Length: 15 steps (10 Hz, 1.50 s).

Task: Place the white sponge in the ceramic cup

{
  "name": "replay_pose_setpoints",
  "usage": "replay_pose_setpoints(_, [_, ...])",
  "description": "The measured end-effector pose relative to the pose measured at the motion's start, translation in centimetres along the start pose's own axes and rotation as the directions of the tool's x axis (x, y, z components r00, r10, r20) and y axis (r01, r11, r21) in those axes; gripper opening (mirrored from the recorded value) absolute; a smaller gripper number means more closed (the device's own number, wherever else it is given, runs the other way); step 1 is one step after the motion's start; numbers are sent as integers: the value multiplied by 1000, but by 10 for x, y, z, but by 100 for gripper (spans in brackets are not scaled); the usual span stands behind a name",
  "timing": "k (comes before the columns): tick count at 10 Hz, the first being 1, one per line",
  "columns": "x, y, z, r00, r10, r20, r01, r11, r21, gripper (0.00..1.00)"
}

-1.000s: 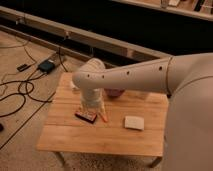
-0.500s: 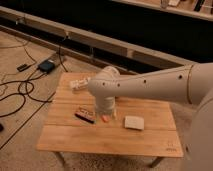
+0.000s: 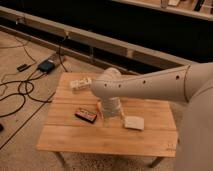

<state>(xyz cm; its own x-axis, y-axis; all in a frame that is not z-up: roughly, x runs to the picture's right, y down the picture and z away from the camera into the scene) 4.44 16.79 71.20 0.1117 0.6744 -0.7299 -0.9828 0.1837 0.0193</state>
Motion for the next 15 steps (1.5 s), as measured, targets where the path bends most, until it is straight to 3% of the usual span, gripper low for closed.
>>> replay_pose_setpoints(1, [-5, -1, 0, 1000, -5, 1, 5, 1000, 13, 65])
replay_pose_setpoints(4, [-22, -6, 5, 994, 99, 41, -100, 994, 34, 65])
replay_pose_setpoints(6, [-30, 1, 13, 959, 269, 83, -270, 963, -6, 65])
replay_pose_setpoints(7, [-34, 6, 13, 933, 348, 91, -346, 937, -36, 65])
replay_pose_setpoints(9, [-35, 6, 13, 894, 439, 87, -437, 898, -46, 65])
replay_pose_setpoints(12, [-35, 6, 13, 881, 464, 86, -462, 886, -51, 65])
replay_pose_setpoints(15, [-34, 6, 14, 881, 465, 86, -463, 885, -51, 65])
